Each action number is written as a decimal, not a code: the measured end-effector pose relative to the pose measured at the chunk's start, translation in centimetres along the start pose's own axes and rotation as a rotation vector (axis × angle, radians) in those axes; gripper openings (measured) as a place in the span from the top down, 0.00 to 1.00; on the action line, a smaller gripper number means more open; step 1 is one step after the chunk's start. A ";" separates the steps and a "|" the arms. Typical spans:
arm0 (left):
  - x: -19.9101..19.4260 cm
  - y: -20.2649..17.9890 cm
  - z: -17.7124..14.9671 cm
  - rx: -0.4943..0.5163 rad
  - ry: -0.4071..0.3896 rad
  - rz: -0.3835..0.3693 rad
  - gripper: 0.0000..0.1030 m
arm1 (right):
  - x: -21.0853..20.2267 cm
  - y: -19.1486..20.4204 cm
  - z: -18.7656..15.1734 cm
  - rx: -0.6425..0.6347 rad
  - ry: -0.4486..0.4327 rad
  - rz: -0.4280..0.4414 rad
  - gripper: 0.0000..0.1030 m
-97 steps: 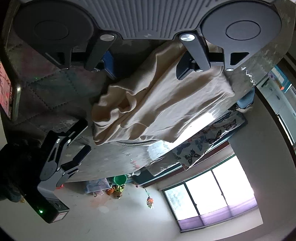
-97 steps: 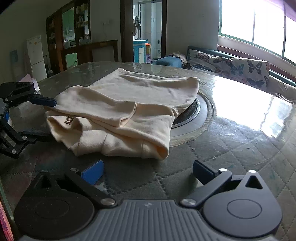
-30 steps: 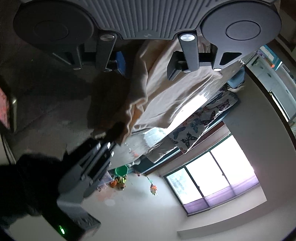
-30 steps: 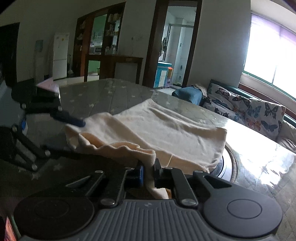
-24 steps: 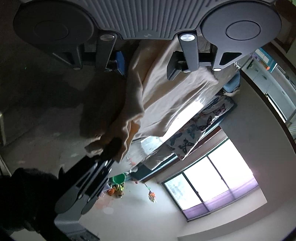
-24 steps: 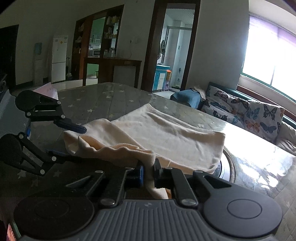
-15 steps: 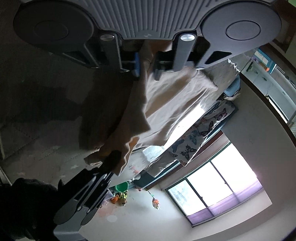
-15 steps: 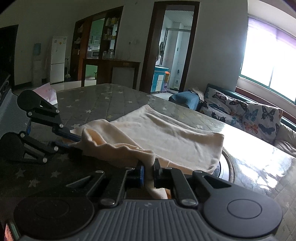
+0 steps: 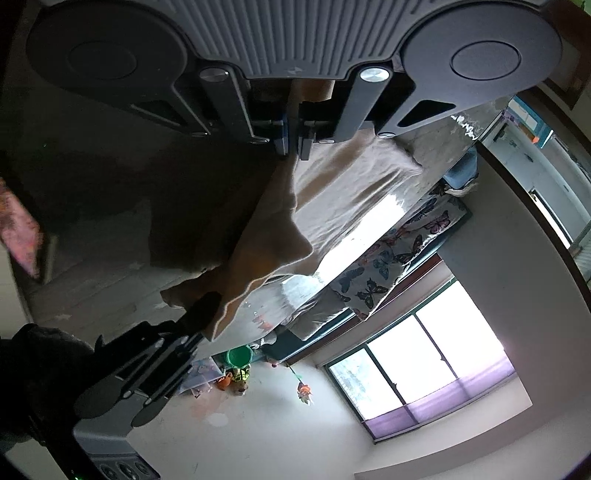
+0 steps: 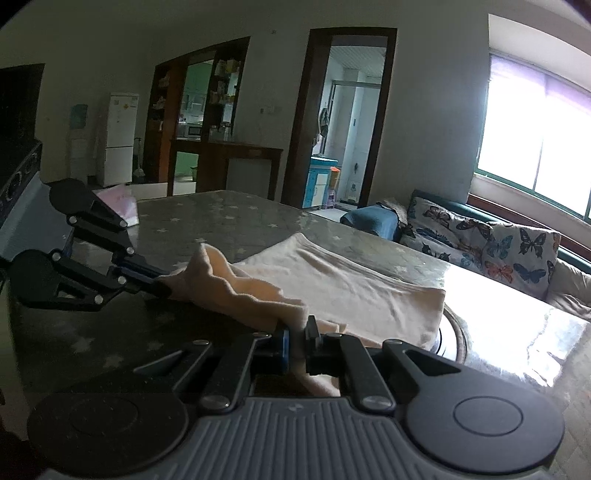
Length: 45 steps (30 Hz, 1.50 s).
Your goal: Fold clothes
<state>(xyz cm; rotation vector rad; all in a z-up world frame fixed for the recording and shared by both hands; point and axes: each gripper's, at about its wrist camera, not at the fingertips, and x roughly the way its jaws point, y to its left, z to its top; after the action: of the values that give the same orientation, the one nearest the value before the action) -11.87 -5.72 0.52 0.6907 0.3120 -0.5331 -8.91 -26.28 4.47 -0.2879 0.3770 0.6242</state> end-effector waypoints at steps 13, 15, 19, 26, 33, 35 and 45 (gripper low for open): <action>-5.5 -0.7 1.1 -0.004 -0.014 -0.014 0.95 | -6.2 2.7 1.4 -0.040 0.016 0.073 0.94; -5.0 -0.3 1.5 -0.010 -0.016 0.005 0.95 | -5.6 2.1 2.2 -0.041 0.006 0.060 0.94; -3.4 1.4 2.6 -0.001 -0.030 0.060 0.95 | -3.8 0.3 4.1 -0.044 -0.009 0.043 0.94; 2.9 5.8 4.2 0.022 0.004 0.124 0.95 | 2.2 -3.4 7.6 -0.069 0.018 0.021 0.94; 12.2 9.6 4.2 0.036 0.094 0.136 0.95 | 9.6 -6.2 8.6 -0.084 0.078 -0.023 0.94; 14.4 9.9 3.8 0.030 0.121 0.135 0.95 | 12.2 -7.0 8.0 -0.064 0.109 -0.047 0.94; 19.9 9.6 2.0 0.009 0.210 0.136 0.91 | 18.4 -9.6 3.3 0.055 0.218 -0.086 0.82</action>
<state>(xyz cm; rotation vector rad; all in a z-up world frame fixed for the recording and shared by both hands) 10.06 -7.98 -1.81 0.7726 0.4556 -0.3334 11.59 -23.14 1.08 -0.3188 0.5874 0.4986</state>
